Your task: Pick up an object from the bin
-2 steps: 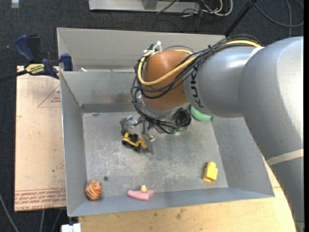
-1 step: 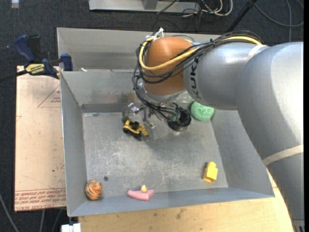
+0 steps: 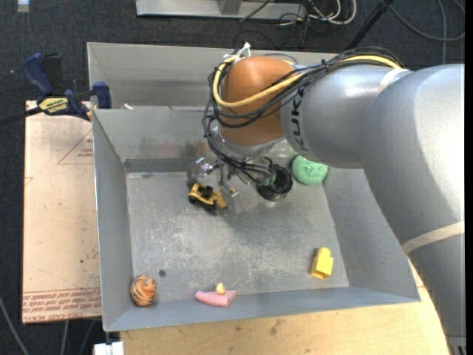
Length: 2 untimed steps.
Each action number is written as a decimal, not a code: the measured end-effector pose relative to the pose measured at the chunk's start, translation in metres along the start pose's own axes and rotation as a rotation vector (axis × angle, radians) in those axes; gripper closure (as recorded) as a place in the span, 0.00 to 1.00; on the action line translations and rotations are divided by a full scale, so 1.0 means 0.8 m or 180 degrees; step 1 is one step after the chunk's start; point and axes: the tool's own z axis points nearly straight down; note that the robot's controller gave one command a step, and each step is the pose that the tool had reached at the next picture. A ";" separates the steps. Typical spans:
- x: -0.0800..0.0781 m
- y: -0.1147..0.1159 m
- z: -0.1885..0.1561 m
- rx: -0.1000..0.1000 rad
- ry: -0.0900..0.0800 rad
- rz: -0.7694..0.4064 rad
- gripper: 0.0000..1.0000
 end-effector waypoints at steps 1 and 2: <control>0.021 0.001 -0.021 -0.0012 0.0030 -0.0237 1.00; 0.051 -0.025 -0.105 -0.0014 0.0032 -0.0596 1.00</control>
Offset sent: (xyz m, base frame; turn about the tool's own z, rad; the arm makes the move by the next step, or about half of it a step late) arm -0.0232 -0.0490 0.0965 -0.1992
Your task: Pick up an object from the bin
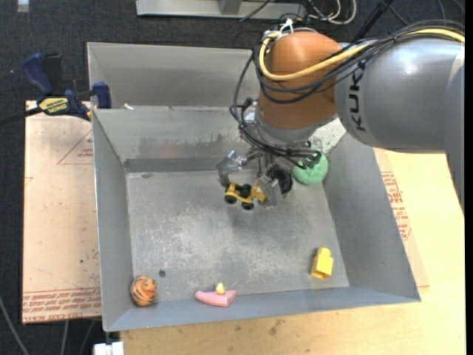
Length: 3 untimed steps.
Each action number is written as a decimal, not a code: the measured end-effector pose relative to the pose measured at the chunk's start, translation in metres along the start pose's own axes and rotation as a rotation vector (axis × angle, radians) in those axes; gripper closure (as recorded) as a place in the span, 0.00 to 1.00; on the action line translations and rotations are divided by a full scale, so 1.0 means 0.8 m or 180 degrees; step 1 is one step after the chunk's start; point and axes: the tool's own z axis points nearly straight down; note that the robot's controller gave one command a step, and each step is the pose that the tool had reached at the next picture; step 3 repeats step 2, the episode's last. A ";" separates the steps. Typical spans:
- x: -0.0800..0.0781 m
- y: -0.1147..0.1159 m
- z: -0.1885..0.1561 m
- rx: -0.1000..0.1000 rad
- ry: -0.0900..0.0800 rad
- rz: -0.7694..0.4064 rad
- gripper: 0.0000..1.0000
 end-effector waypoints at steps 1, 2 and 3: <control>-0.006 0.004 -0.047 0.0017 -0.0010 -0.0030 1.00; -0.012 0.012 -0.066 0.0015 -0.0020 -0.0062 1.00; -0.012 0.012 -0.066 0.0015 -0.0020 -0.0062 1.00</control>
Offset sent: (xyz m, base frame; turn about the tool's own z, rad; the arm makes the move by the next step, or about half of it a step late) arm -0.0035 -0.0052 0.0433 -0.0356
